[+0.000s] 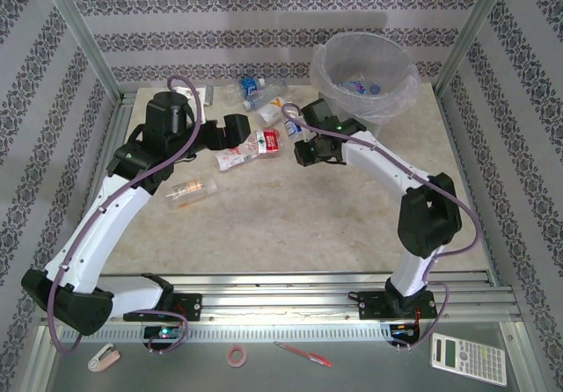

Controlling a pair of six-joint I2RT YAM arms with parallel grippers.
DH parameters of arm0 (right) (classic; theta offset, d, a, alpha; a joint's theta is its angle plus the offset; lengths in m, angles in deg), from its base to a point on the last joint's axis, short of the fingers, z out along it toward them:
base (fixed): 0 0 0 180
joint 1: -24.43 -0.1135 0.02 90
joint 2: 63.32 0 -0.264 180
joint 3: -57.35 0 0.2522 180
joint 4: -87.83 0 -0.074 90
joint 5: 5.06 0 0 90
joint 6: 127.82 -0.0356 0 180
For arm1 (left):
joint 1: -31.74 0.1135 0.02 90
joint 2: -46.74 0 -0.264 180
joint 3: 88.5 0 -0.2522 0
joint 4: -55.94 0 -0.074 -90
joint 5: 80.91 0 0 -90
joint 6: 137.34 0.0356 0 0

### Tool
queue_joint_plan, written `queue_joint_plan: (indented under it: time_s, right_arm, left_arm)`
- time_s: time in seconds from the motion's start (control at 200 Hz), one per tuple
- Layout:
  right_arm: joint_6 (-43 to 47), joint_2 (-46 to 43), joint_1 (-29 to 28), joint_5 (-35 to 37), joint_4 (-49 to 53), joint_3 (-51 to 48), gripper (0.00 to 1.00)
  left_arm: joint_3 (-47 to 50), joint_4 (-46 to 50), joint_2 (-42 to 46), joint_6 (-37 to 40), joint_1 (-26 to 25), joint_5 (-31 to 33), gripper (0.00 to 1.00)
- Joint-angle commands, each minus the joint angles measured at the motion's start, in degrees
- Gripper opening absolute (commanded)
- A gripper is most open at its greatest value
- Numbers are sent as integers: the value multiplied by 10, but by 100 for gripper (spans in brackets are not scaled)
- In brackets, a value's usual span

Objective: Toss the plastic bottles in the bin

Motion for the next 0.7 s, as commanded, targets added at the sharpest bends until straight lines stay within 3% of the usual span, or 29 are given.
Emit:
queue_joint_plan:
  time_s: [0.0,0.694]
  right_arm:
    - [-16,-42,-9,4,-19,-6,2]
    - [2,-189,-18,-20,-79,-16,0]
  left_arm:
    - [4,-33,-5,-5,3,-9,100]
    - [-5,-58,-32,-12,3,-21,100]
